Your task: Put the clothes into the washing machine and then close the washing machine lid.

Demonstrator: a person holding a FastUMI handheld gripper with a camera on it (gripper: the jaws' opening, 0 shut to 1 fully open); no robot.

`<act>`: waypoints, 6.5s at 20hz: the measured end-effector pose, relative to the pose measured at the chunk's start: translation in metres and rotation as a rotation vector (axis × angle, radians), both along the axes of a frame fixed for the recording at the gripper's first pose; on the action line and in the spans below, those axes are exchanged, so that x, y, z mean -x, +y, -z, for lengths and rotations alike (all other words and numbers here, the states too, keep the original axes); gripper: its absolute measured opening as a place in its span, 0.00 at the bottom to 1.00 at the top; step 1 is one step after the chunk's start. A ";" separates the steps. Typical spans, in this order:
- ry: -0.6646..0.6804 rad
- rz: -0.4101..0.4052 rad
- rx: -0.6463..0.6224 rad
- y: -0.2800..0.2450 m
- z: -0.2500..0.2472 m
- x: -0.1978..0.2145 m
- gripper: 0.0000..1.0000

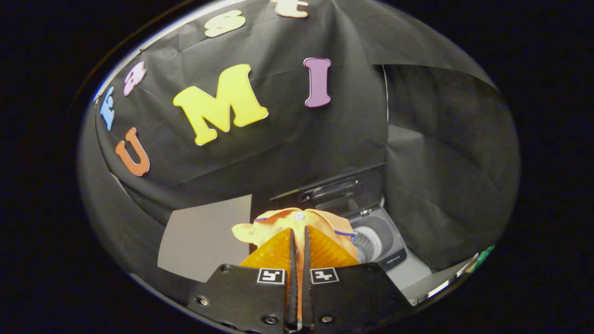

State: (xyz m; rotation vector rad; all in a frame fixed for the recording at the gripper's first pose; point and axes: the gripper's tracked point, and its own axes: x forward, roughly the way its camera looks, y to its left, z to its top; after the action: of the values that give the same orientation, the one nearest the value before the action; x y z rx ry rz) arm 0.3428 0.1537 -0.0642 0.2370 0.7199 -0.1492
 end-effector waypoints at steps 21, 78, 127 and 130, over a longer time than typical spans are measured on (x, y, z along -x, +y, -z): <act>0.082 -0.007 0.003 -0.032 0.032 -0.008 0.07; 0.088 -0.181 0.174 -0.034 0.129 -0.182 1.00; -0.158 -0.034 0.228 0.053 0.053 0.073 1.00; -0.274 -0.005 0.232 0.066 0.023 0.093 1.00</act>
State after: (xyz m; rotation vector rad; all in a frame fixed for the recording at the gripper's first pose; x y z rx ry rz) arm 0.2495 0.2194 -0.0876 0.0321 0.4263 -0.1897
